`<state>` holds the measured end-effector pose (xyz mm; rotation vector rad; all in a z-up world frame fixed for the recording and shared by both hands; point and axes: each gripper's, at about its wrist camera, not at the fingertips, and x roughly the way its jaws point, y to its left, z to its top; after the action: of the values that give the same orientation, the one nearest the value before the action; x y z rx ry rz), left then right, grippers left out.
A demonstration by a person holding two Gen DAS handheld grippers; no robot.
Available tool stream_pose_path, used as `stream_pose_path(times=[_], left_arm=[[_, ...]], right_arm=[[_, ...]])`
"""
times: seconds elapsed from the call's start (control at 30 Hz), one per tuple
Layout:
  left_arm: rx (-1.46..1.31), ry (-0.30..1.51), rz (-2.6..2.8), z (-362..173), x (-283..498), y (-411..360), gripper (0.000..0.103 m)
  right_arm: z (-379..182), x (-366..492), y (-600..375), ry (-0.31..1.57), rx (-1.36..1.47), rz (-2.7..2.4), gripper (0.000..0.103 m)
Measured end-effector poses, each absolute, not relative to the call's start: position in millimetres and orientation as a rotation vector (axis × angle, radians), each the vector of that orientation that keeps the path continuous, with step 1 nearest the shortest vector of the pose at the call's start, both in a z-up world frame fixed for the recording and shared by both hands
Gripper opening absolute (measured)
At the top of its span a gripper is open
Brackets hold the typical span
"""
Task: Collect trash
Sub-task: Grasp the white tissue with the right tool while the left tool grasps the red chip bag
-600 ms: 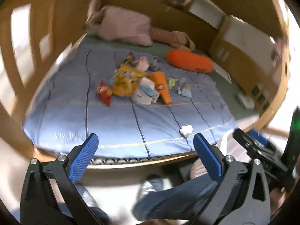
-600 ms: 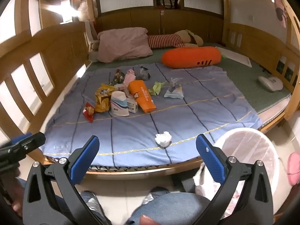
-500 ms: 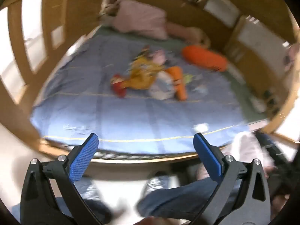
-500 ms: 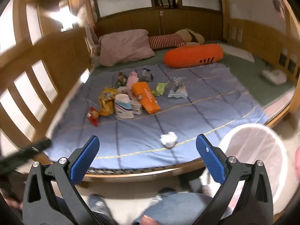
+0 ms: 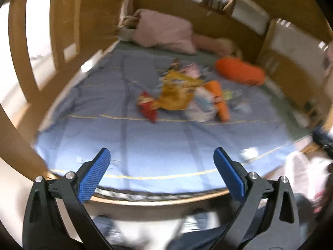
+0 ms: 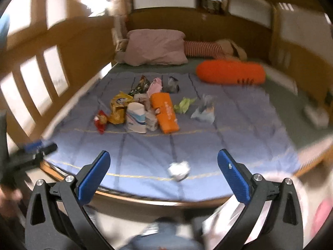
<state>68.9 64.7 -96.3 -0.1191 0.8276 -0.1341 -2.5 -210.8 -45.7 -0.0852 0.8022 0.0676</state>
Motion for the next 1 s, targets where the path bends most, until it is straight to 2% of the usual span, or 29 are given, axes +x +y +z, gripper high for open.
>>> stream_pose_path(times=[0.13,0.27,0.37,0.43,0.53,0.67,0.7,0.77,0.93,1.0], left_arm=[[-0.084,0.843,-0.189,-90,97,59,0.099],[-0.030,0.942,-0.195,-97,140,52,0.099],[-0.007,1.009,-0.167,-112,174,55,0.099],[0.001,1.045,-0.157,-123,194,58,0.098],[-0.011,1.083,-0.170,-137,209,63,0.098],[-0.082,1.163,-0.221,-159,223,65,0.097],[-0.077,1.176,-0.220,-165,227,65,0.097],[-0.063,1.179,-0.207,-171,232,66,0.097],[-0.119,1.189,-0.178,-182,242,74,0.097],[-0.115,1.195,-0.180,-186,248,73,0.097]], right_arm=[[-58,26,-219,0.789,-0.172,0.096,0.101],[-98,79,-244,1.068,-0.025,0.162,0.101],[-128,103,-242,1.128,0.052,0.196,0.101],[-151,121,-240,1.178,0.048,0.154,0.095],[-178,137,-252,1.165,0.095,0.134,0.080],[-203,148,-255,1.247,0.130,0.105,0.075],[-208,147,-252,1.356,0.211,0.074,0.075],[-214,149,-246,1.394,0.208,0.088,0.072],[-224,148,-240,1.455,0.212,0.081,0.042],[-228,150,-238,1.473,0.196,0.088,0.033]])
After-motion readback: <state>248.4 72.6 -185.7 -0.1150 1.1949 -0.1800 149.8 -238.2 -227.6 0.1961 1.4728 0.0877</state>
